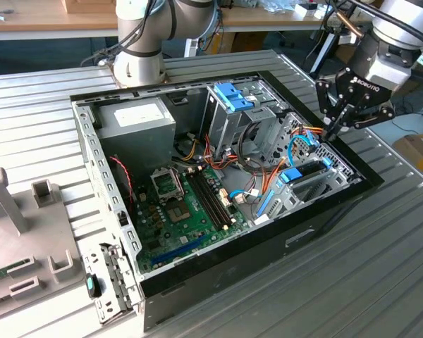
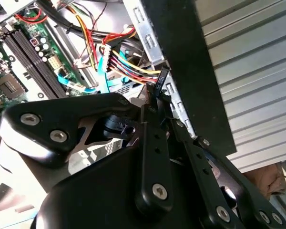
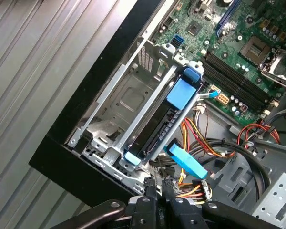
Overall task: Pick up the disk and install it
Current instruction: 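Insert the first disk wire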
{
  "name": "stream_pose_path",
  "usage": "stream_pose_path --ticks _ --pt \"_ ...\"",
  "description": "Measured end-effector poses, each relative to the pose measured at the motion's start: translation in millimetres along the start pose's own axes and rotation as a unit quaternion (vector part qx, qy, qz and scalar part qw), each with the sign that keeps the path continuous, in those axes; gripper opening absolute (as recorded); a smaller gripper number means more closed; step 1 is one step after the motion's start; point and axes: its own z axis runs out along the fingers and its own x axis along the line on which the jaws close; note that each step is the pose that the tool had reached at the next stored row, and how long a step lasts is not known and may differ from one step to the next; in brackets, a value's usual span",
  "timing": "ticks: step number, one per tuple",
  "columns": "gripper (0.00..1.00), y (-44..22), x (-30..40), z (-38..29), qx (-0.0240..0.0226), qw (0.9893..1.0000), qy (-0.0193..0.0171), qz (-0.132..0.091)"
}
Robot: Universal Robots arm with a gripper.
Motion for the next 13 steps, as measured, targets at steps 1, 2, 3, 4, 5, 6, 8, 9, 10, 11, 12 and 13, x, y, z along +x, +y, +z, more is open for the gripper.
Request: stream_pose_path --ticks 1,2,3,4,5,6,8,9,10,11,12,13 --pt "0.17 0.9 -0.6 0.0 -0.0001 1.0000 0.0002 0.006" --pt "0.17 1.0 -0.7 -0.1 -0.0004 0.9999 0.0004 0.016" --pt "0.17 1.0 -0.7 0.0 -0.0006 0.9996 0.0004 0.028" --pt "0.17 1.1 -0.7 0.0 -0.0008 0.9992 0.0005 0.040" --pt "0.17 1.0 -0.7 0.0 -0.0012 0.9982 0.0006 0.060" --pt "0.17 1.0 -0.7 0.0 -0.0015 0.9970 0.0008 0.077" --pt "0.17 1.0 -0.7 -0.1 -0.0018 0.9959 0.0009 0.090" --pt "0.17 1.0 -0.7 -0.1 -0.0017 0.9959 0.0007 0.091" --pt "0.17 1.0 -0.6 -0.1 0.0010 0.9959 -0.0042 0.091" --pt "0.17 1.1 -0.5 0.0 0.0038 0.9958 -0.0090 0.091" --pt "0.17 1.2 -0.4 0.0 0.0056 0.9957 -0.0123 0.091" --pt "0.17 1.3 -0.3 0.0 0.0083 0.9952 -0.0169 0.096"
